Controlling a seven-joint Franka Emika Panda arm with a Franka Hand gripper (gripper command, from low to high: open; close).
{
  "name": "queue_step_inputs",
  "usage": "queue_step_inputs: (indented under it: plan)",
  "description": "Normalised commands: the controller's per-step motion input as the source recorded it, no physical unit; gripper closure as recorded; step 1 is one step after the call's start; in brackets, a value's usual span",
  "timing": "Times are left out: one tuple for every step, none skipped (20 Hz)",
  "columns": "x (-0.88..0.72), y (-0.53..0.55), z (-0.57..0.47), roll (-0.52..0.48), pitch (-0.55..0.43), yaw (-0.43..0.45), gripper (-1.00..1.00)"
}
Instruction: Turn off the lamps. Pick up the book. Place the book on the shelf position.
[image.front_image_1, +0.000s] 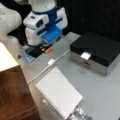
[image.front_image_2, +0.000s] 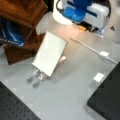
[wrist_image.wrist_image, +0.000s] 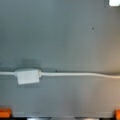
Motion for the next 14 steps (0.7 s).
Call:
queue_step_inputs:
  plan:
    - [-0.01, 0.01, 0.01, -0.039, -0.09, 0.292, -1.0]
    - [-0.02, 0.01, 0.01, -0.056, -0.116, 0.319, -1.0]
    - [-0.04, 0.02, 0.02, -0.058, -0.126, 0.323, -1.0]
    - [-0.08, 0.02, 0.03, -0.06, -0.105, 0.3, -1.0]
    - [-0.12, 0.03, 0.04, -0.069, -0.089, 0.263, -1.0]
    - [-0.15, 0.03, 0.04, -0.068, -0.081, 0.224, -1.0]
    - [-0.2, 0.03, 0.03, -0.087, -0.078, 0.186, -1.0]
    - [-0.25, 0.03, 0.01, -0.091, -0.074, 0.152, -1.0]
    - [-0.29, 0.06, 0.01, -0.078, -0.017, 0.089, -1.0]
    - [-0.34, 0.09, -0.01, -0.057, 0.026, 0.046, -1.0]
    - [-0.37, 0.11, -0.03, -0.05, 0.04, 0.026, -1.0]
    - [-0.39, 0.13, -0.06, -0.025, 0.036, -0.001, -1.0]
    - [-0.4, 0.14, -0.1, -0.006, 0.031, -0.017, -1.0]
    - [-0.41, 0.15, -0.14, 0.017, 0.019, -0.025, -1.0]
